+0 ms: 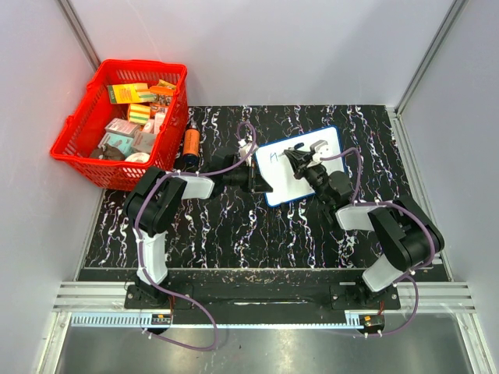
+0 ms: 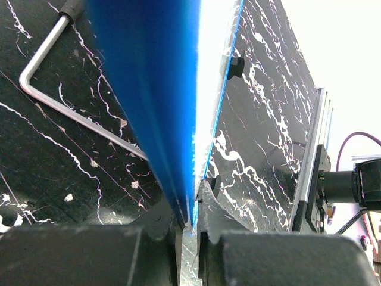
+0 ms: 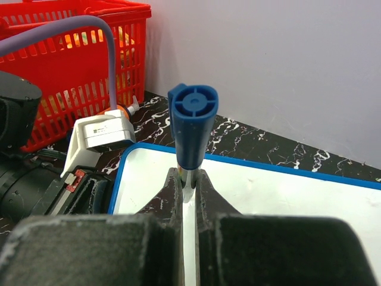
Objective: Write a sentence on the whiteboard
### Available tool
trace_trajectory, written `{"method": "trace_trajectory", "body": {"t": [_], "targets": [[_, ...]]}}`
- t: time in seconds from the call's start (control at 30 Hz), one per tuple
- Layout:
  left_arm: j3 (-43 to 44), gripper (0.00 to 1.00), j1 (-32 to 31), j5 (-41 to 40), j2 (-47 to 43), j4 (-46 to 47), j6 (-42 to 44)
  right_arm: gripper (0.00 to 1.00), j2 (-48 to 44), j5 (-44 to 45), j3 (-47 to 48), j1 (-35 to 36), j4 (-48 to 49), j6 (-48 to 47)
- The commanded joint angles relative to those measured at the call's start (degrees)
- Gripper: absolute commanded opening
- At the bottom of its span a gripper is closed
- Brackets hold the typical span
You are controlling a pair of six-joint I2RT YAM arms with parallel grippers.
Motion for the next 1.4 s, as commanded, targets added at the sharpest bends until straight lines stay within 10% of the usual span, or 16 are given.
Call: {"method": "trace_trajectory", "body": {"t": [0.0, 1.37], "targets": [[-2.9, 0.0, -0.9, -8.5, 3.9, -11.3, 5.9, 0.0, -2.3, 1.4, 1.0, -1.0, 12.4, 1.0], [-3.0, 0.0, -0.9, -8.5, 4.2, -11.1, 6.1, 0.0, 1.6, -0.7, 2.4, -2.6, 7.6, 1.1]]}}
